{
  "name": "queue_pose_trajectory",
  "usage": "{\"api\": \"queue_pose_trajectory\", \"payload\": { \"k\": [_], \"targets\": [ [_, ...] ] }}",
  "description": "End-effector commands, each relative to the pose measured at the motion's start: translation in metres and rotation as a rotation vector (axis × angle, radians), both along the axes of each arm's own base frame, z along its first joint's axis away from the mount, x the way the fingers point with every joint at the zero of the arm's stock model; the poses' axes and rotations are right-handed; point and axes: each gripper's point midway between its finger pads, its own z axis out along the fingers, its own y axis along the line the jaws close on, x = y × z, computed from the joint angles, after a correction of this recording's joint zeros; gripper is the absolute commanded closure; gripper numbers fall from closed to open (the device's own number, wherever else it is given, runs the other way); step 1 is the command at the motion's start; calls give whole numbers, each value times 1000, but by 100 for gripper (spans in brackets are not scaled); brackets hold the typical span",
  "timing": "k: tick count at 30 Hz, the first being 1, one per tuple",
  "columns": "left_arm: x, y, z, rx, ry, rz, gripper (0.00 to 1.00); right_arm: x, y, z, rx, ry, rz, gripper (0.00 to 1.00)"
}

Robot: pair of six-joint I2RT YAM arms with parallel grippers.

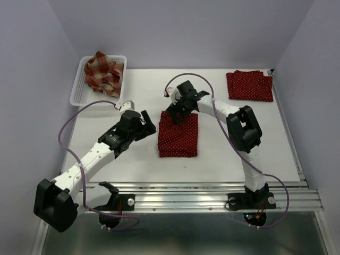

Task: Fold and stack the skirts
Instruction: Fold the skirt

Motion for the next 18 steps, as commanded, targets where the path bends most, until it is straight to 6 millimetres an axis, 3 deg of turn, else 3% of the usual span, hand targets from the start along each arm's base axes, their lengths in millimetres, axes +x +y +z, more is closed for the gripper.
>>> {"api": "queue_pose_trajectory", "payload": {
  "k": [1,5,8,9,12,15,17,18],
  "targets": [
    [2,-2,13,-27,-36,-11,1,29,0,3,-67,-108,-18,2],
    [2,0,11,-21,-32,-7,1,22,3,-12,-56,-65,-2,15],
    [2,-2,10,-28,-31,-15,1,20,1,-20,-64,-49,-16,37],
    [3,-2,10,-28,-29,-16,1,20,1,-21,-66,-45,-23,53],
    [4,-3,10,-24,-29,-18,1,18,-1,-24,-62,-30,-55,67],
    [5,-3,10,-20,-27,-19,1,24,-15,-27,-60,-12,-155,78],
    [6,-2,11,-19,-28,-15,1,36,-44,-27,-90,-20,-289,81],
    [7,-2,11,-17,-29,-11,1,32,-54,-33,-88,7,-384,83]
  ]
}}
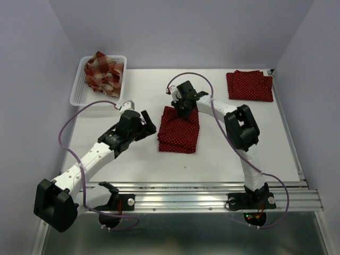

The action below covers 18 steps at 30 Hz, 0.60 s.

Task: Fold and stack the skirts
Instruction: Fold the skirt

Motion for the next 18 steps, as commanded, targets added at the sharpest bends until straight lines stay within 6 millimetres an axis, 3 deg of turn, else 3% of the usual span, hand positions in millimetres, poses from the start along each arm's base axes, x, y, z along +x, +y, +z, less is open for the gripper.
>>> {"api": "queue_pose_trajectory", "payload": {
  "k": [1,2,4,6,7,8,9,10,11,12,15,16,18],
  "targets": [
    [9,2,10,0,-36,8,1,13,-58,-20,-51,22,-331,84],
    [10,2,9,1,-35,9,1,15,-71,-12,-57,-1,-410,85],
    [12,1,8,10,-31,6,1,6,-97,-19,-41,28,-600,85],
    [15,0,9,10,-33,2,1,0,-109,-8,2,31,-710,85],
    [16,-1,7,19,-29,-7,1,-11,-128,-17,4,55,-838,85],
    [21,-5,6,24,-27,-29,1,-46,-158,-27,49,113,-1075,85],
    [22,-6,8,22,-30,-34,1,-42,-155,-16,103,101,-1115,84],
    [23,-7,7,20,-27,-36,1,-52,-158,-19,112,112,-1149,81],
    [25,-8,6,23,-29,-45,1,-76,-167,-34,86,147,-1193,78],
    [26,-12,6,18,-30,-67,1,-81,-165,-24,161,152,-1262,78],
    [29,-17,4,13,-26,-96,1,-119,-163,-36,259,227,-1294,76],
    [29,-20,2,11,-18,-107,1,-124,-155,-19,366,247,-1309,75],
    [30,-22,0,12,-14,-119,1,-134,-152,-8,445,260,-1320,68]
  ]
}}
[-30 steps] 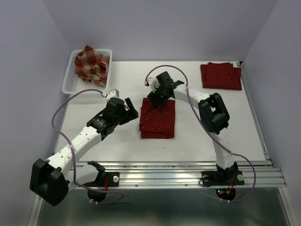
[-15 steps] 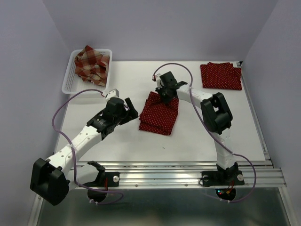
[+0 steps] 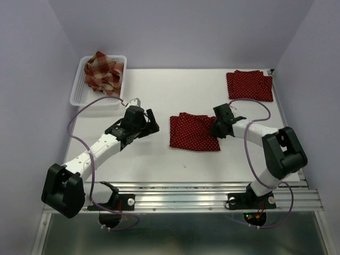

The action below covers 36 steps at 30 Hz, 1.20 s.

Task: Fold and stack the skirts
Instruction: Fold the skirt

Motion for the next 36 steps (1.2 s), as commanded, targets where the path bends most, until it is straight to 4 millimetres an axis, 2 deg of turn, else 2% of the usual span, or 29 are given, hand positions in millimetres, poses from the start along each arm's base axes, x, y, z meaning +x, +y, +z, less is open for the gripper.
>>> {"api": "queue_pose_trajectory", "payload": {
  "k": [1,2,3,4,5,6,7,8,9,11,12,13,17,18,20,23,26,27,29,36],
  "targets": [
    [14,-15,21,-39,-66,-64,1,-33,16,15,212,-14,-98,67],
    [14,-16,21,-44,-68,-73,1,-35,15,12,212,-8,-99,65],
    [14,-18,19,-46,-63,-80,1,-32,17,29,232,-53,-89,63],
    [14,-18,19,-49,-64,-82,1,-30,17,39,225,-70,-70,54],
    [14,-22,20,-61,-64,-97,1,-27,15,49,217,-95,-69,50],
    [14,-29,23,-86,-72,-129,1,-23,13,59,191,-109,-53,40],
    [13,-30,23,-90,-68,-139,1,-27,11,57,177,-93,-47,36],
    [15,-33,25,-100,-82,-147,1,-19,10,69,165,-123,-40,33],
    [16,-36,26,-106,-88,-158,1,-17,10,74,157,-133,-27,22],
    [22,-40,26,-111,-97,-170,1,-13,10,85,138,-155,5,13],
    [24,-43,26,-113,-101,-180,1,-12,12,87,137,-159,21,0],
    [28,-48,31,-118,-118,-205,1,-11,14,90,125,-166,65,0],
    [42,-68,27,-122,-103,-277,1,-3,27,105,117,-203,210,0],
    [44,-75,34,-138,-113,-301,1,1,31,110,122,-224,238,0],
    [51,-87,35,-157,-127,-335,1,1,46,107,175,-213,303,0],
    [58,-99,36,-167,-125,-378,1,6,57,93,215,-179,313,0],
    [63,-96,32,-141,-120,-356,1,15,59,85,206,-164,294,0],
    [63,-95,29,-134,-115,-352,1,17,58,75,195,-141,286,0],
    [64,-90,24,-110,-105,-342,1,26,57,67,173,-136,268,0],
    [64,-83,10,-77,-84,-313,1,53,59,56,121,-152,273,0]
  ]
}}
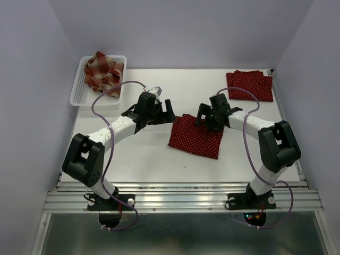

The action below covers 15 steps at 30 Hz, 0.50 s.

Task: Fold and stack the skirts
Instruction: Fold the skirt

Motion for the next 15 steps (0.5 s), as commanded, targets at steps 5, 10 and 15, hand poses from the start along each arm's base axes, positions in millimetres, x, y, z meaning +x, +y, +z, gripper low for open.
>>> {"api": "queue_pose_trajectory", "payload": {
  "k": [5,10,15],
  "targets": [
    [3,10,-2,51,-15,23,1,47,3,31,-52,-155,35,0],
    [0,14,-1,53,-17,33,1,38,0,58,-69,-167,76,0],
    [-5,17,1,44,-23,45,1,5,-36,61,-150,-161,-24,0]
  ]
}}
